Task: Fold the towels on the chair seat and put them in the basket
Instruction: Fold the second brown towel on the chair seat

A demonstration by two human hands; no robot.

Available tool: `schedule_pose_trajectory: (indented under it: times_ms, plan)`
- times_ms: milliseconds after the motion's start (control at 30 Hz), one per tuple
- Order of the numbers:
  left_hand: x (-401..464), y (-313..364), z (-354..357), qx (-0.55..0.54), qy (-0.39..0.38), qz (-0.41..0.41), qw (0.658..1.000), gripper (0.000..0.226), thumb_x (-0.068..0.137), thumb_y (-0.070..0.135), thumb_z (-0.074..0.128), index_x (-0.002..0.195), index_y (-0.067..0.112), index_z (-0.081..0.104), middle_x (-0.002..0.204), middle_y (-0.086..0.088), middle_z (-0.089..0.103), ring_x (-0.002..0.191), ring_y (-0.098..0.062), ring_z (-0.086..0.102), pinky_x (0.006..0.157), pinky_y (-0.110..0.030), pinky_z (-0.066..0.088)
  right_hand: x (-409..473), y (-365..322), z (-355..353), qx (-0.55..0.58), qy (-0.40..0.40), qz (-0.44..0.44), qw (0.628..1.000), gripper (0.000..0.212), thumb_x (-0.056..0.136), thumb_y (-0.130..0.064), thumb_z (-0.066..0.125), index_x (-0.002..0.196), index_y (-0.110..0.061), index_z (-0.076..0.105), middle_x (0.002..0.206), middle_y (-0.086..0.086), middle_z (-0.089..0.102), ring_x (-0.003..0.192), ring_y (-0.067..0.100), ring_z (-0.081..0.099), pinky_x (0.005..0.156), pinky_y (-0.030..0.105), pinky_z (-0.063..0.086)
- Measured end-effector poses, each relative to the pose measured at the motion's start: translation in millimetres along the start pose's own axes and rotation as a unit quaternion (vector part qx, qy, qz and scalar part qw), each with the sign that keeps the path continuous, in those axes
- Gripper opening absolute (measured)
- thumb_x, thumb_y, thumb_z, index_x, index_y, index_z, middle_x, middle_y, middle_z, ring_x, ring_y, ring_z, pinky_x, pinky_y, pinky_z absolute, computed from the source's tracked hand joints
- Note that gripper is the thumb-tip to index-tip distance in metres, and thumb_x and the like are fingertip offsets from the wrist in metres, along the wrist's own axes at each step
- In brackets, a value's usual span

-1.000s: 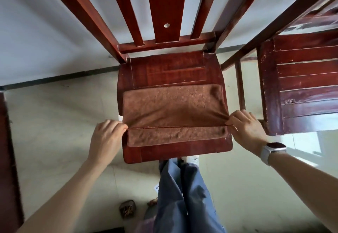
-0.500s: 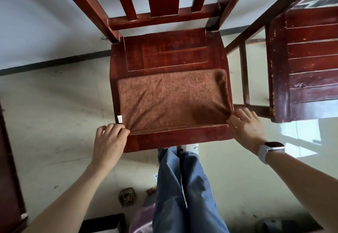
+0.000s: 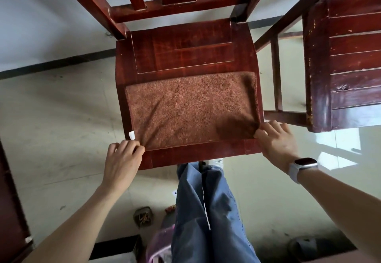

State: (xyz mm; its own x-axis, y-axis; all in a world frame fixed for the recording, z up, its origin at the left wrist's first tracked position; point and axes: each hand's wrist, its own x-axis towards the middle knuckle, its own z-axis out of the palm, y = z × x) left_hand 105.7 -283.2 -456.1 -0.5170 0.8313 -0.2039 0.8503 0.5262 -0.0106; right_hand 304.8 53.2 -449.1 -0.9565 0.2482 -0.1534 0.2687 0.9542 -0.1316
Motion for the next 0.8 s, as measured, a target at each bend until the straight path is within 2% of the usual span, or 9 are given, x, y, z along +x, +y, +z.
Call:
schedule_pose_trajectory:
  times_ms: [133, 167, 233, 333, 467, 533, 600, 700, 800]
  plan:
    - [2.7, 5.3, 3.1, -0.003, -0.040, 0.001, 0.999, 0.016, 0.068, 0.004, 0.072, 0.080, 0.010, 0.065, 0.084, -0.007, 0.066, 0.072, -0.028, 0.062, 0.060, -0.037, 0.044, 1.3, -5.8, 3.8, -0.027, -0.046, 0.018, 0.998, 0.010, 0.065, 0.001, 0.064, 0.069, -0.008, 0.066, 0.077, 0.012, 0.065, 0.070, 0.034, 0.061, 0.060, 0.042, 0.045]
    - [1.8, 4.4, 2.7, -0.011, -0.035, 0.006, 0.999, 0.006, 0.075, 0.011, 0.066, 0.081, 0.010, 0.066, 0.084, -0.007, 0.066, 0.072, -0.028, 0.061, 0.058, -0.036, 0.044, -0.8, -6.4, 3.4, -0.027, -0.050, 0.020, 0.998, 0.012, 0.069, -0.004, 0.055, 0.072, -0.008, 0.066, 0.080, 0.012, 0.066, 0.072, 0.033, 0.061, 0.061, 0.043, 0.045]
    - [-0.8, 2.9, -0.5, -0.025, -0.020, 0.005, 0.999, 0.022, 0.085, 0.024, 0.050, 0.080, 0.011, 0.067, 0.084, -0.005, 0.066, 0.070, -0.027, 0.060, 0.057, -0.035, 0.042, -7.2, -7.6, 0.3, -0.030, -0.054, 0.023, 0.998, 0.027, 0.070, -0.016, 0.042, 0.077, -0.009, 0.067, 0.085, 0.011, 0.066, 0.076, 0.032, 0.061, 0.066, 0.041, 0.044]
    - [8.6, 6.0, -8.3, -0.065, 0.025, -0.020, 0.997, 0.028, 0.088, 0.024, 0.044, 0.082, 0.012, 0.068, 0.086, -0.005, 0.065, 0.072, -0.026, 0.057, 0.060, -0.037, 0.041, -6.8, -15.3, -3.5, -0.011, -0.027, 0.033, 0.999, 0.030, 0.071, -0.021, 0.042, 0.088, -0.009, 0.063, 0.092, 0.011, 0.065, 0.083, 0.031, 0.060, 0.077, 0.042, 0.037]
    - [50.8, 24.8, -12.1, -0.111, 0.043, -0.025, 0.993, 0.028, 0.085, 0.021, 0.056, 0.110, 0.012, 0.062, 0.115, -0.011, 0.061, 0.104, -0.031, 0.055, 0.083, -0.045, 0.048, 26.7, -40.4, 4.2, -0.005, -0.075, -0.021, 0.997, 0.049, 0.074, -0.031, 0.059, 0.120, -0.016, 0.057, 0.125, 0.017, 0.056, 0.118, 0.038, 0.051, 0.101, 0.064, 0.027]
    - [72.3, 28.0, -9.1, -0.105, -0.030, -0.002, 0.994, 0.062, 0.075, 0.037, 0.068, 0.130, 0.017, 0.048, 0.139, -0.015, 0.044, 0.128, -0.037, 0.039, 0.101, -0.058, 0.034, 48.4, -49.8, 10.5, -0.009, -0.120, -0.058, 0.991, 0.070, 0.070, -0.044, 0.067, 0.134, -0.023, 0.045, 0.142, 0.018, 0.041, 0.130, 0.043, 0.036, 0.098, 0.072, 0.018]
    - [87.4, 20.2, -4.2, -0.096, -0.115, -0.002, 0.989, 0.095, 0.064, 0.057, 0.069, 0.142, 0.027, 0.026, 0.154, -0.013, 0.015, 0.141, -0.038, 0.010, 0.105, -0.065, 0.014, 66.2, -48.6, 14.2, -0.025, -0.163, -0.068, 0.984, 0.089, 0.064, -0.056, 0.069, 0.140, -0.028, 0.033, 0.150, 0.018, 0.025, 0.136, 0.045, 0.023, 0.097, 0.075, 0.016]
    - [89.5, -4.7, 7.1, -0.106, -0.191, -0.037, 0.975, 0.121, 0.054, 0.071, 0.066, 0.140, 0.040, -0.013, 0.153, -0.005, -0.024, 0.139, -0.034, -0.020, 0.106, -0.067, 0.004, 75.5, -32.0, 12.5, -0.032, -0.211, -0.064, 0.975, 0.104, 0.055, -0.064, 0.072, 0.142, -0.031, 0.027, 0.152, 0.018, 0.018, 0.138, 0.045, 0.017, 0.098, 0.075, 0.020]
    - [82.9, -23.5, 10.9, -0.110, -0.220, -0.037, 0.968, 0.129, 0.050, 0.073, 0.067, 0.134, 0.042, -0.026, 0.144, 0.002, -0.039, 0.136, -0.026, -0.031, 0.109, -0.065, 0.005, 69.0, -13.8, 4.3, -0.034, -0.236, -0.040, 0.970, 0.108, 0.049, -0.065, 0.074, 0.141, -0.030, 0.031, 0.151, 0.019, 0.023, 0.136, 0.046, 0.022, 0.098, 0.073, 0.022]
